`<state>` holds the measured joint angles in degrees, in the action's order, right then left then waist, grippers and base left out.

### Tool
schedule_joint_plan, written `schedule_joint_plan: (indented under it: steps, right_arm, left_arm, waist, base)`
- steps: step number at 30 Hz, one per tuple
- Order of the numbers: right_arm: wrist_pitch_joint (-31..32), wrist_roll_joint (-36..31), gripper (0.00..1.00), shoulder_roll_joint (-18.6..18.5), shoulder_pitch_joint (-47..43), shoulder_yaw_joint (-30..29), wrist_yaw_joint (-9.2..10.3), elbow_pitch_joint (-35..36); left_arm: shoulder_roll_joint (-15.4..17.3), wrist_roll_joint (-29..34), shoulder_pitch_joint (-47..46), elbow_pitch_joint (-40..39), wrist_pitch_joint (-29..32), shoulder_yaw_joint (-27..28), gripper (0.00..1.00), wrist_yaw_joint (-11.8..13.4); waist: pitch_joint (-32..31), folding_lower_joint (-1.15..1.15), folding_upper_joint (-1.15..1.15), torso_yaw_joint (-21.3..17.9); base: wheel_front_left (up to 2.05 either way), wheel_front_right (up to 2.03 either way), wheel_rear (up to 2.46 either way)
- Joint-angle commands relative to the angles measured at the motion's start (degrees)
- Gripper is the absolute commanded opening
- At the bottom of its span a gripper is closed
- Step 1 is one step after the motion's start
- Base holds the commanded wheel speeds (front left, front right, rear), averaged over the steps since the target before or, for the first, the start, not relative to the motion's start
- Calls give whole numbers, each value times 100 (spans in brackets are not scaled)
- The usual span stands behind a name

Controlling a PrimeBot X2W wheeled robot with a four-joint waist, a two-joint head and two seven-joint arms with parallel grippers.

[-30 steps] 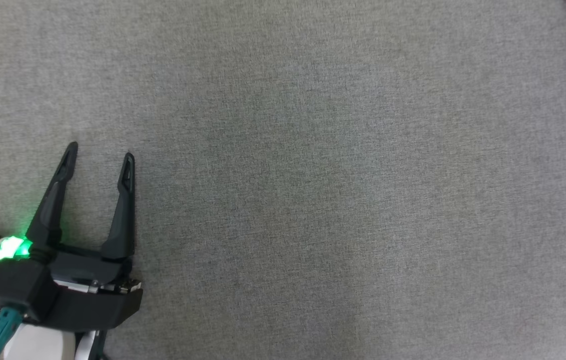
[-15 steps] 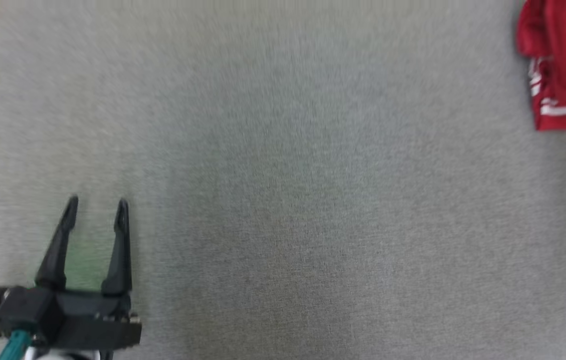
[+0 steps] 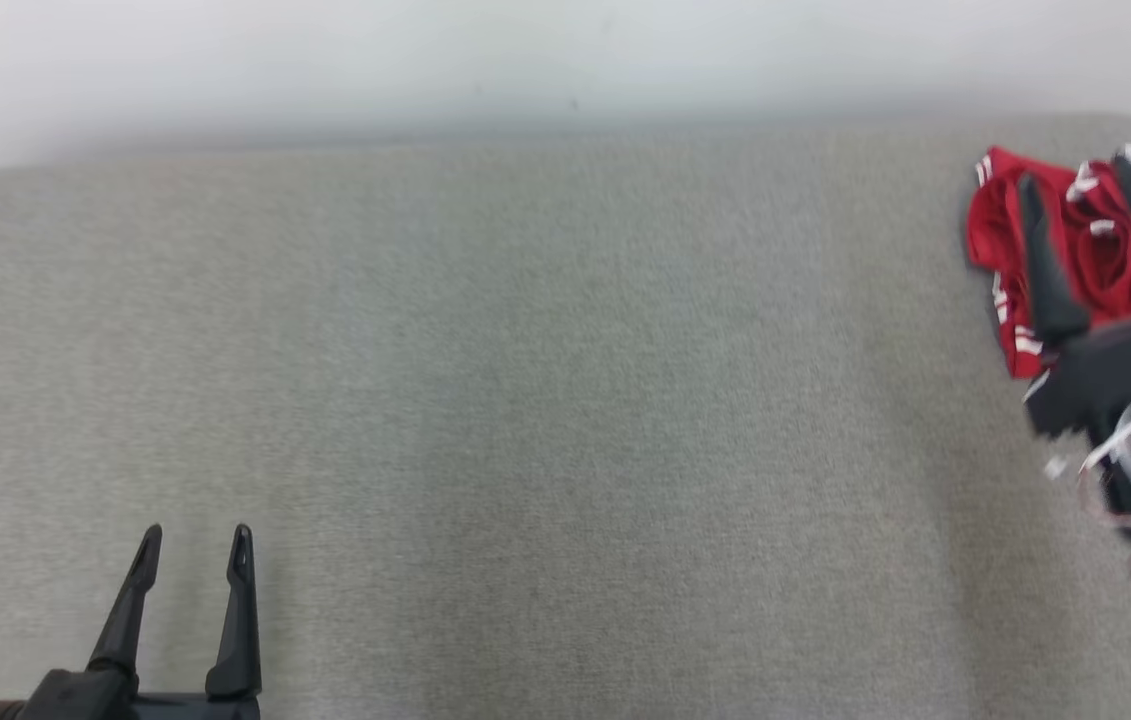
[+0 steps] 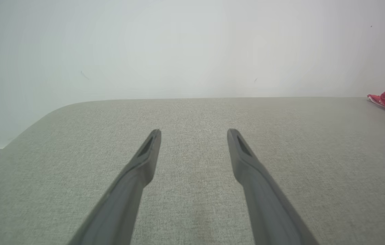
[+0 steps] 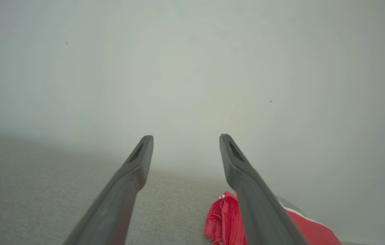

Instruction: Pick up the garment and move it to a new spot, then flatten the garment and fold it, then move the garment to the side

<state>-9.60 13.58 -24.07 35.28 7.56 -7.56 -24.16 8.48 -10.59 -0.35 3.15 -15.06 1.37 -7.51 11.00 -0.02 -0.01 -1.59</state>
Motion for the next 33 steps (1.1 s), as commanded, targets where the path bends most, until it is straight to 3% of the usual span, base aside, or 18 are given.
schedule_joint_plan:
  steps: [1, 18, 33]
  right_arm:
    - [-29, -56, 100, 128, -284, -70, 18, 149]
    - [-118, -211, 100, 1632, -3235, -813, 18, 1565]
    - [-311, -376, 100, 2042, -3871, -814, 18, 1687]
  left_arm:
    - [0, 9, 91, 40, -14, 13, 100, 7]
    - [-119, -25, 288, 300, -15, 0, 100, 7]
    - [-141, -55, 374, 540, -14, 0, 100, 7]
  waist:
    - [-441, 2, 1, 305]
    - [-901, 2, 1, 513]
    - [-1032, 2, 1, 415]
  base:
    - [0, 0, 0]
    - [0, 0, 0]
    - [0, 0, 0]
